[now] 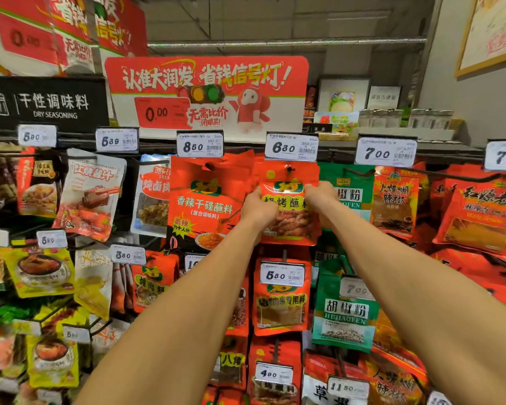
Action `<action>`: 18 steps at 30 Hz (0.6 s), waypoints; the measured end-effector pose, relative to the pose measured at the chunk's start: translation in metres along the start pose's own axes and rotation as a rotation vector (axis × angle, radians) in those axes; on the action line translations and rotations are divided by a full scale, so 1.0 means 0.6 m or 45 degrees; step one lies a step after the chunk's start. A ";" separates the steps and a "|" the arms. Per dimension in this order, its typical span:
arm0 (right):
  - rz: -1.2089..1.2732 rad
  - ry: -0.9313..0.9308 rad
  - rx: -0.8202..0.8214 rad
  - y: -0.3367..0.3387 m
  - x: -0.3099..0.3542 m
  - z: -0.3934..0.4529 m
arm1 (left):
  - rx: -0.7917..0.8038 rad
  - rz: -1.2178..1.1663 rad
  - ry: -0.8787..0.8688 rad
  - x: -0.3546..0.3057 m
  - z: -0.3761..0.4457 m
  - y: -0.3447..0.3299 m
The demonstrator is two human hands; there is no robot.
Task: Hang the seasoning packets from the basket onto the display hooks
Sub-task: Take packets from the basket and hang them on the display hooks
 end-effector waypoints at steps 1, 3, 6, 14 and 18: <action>-0.002 0.000 0.017 0.002 0.000 -0.001 | 0.016 -0.023 0.010 0.001 0.002 0.001; -0.023 0.011 0.039 0.007 -0.008 -0.005 | 0.048 -0.058 0.017 0.003 0.003 0.004; -0.130 0.028 0.009 0.019 -0.023 -0.022 | 0.090 -0.066 0.005 0.007 -0.007 0.007; 0.225 0.127 -0.095 0.071 -0.062 -0.115 | 0.118 -0.031 -0.128 0.013 -0.063 0.045; 0.557 0.032 0.095 0.085 -0.059 -0.182 | 0.203 -0.219 -0.091 0.029 -0.121 0.085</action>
Point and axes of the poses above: each hand's wrist, its own z-axis towards the middle knuckle, its own y-axis out of the back of the hand, x = y × z, the point moved 1 cm from there along z, towards the middle knuckle, and after that the axes turned 2 degrees about y, right-handed, at the moved point
